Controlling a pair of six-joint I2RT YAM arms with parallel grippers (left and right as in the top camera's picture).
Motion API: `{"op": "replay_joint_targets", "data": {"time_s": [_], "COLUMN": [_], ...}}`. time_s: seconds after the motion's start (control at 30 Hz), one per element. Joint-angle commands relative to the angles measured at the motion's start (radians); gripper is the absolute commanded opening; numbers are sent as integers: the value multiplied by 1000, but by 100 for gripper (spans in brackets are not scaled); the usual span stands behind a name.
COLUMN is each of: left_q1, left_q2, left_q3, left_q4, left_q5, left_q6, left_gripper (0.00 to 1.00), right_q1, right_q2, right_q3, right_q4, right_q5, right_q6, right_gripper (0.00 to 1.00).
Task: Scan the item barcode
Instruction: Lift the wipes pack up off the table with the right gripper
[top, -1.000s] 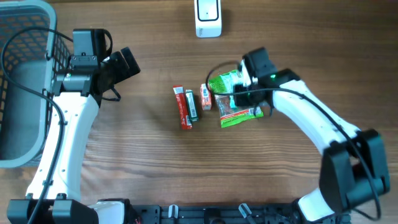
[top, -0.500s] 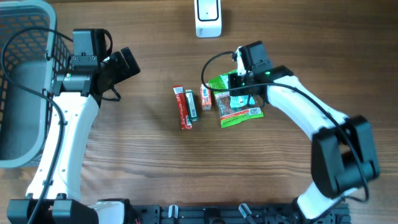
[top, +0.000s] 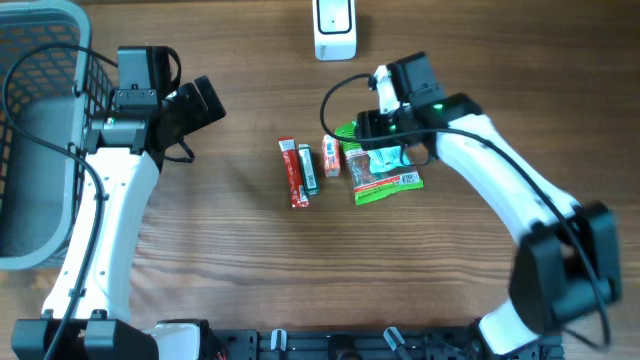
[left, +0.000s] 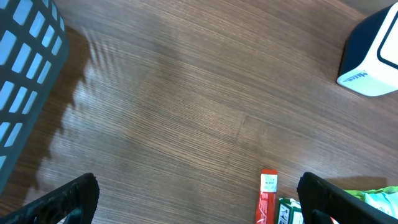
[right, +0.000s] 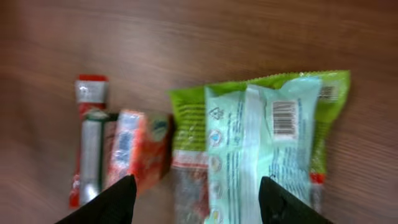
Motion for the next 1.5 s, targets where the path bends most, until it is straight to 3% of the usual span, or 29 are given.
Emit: {"op": "replay_joint_targets", "data": {"time_s": [0.0, 0.2, 0.4, 0.67, 1.17, 1.47], "left_q1": [6, 6, 6, 6, 6, 6], "left_q2": [8, 8, 8, 8, 8, 8], "left_q3": [6, 6, 6, 6, 6, 6], "left_q4": [1, 1, 1, 1, 1, 1], "left_q5": [-13, -13, -13, -13, -13, -13], "left_q6": [12, 13, 13, 13, 12, 13], "left_gripper": [100, 100, 100, 100, 100, 100], "right_q1": [1, 30, 66, 77, 199, 199], "right_q2": [-59, -31, -24, -23, 12, 87], "right_q3": [26, -24, -136, -243, -282, -282], "right_q4": [-66, -126, -27, 127, 202, 280], "right_q5": [-6, 107, 299, 319, 584, 515], "right_q6": [-51, -51, -48, -77, -103, -103], "right_gripper": [65, 63, 62, 55, 59, 61]}}
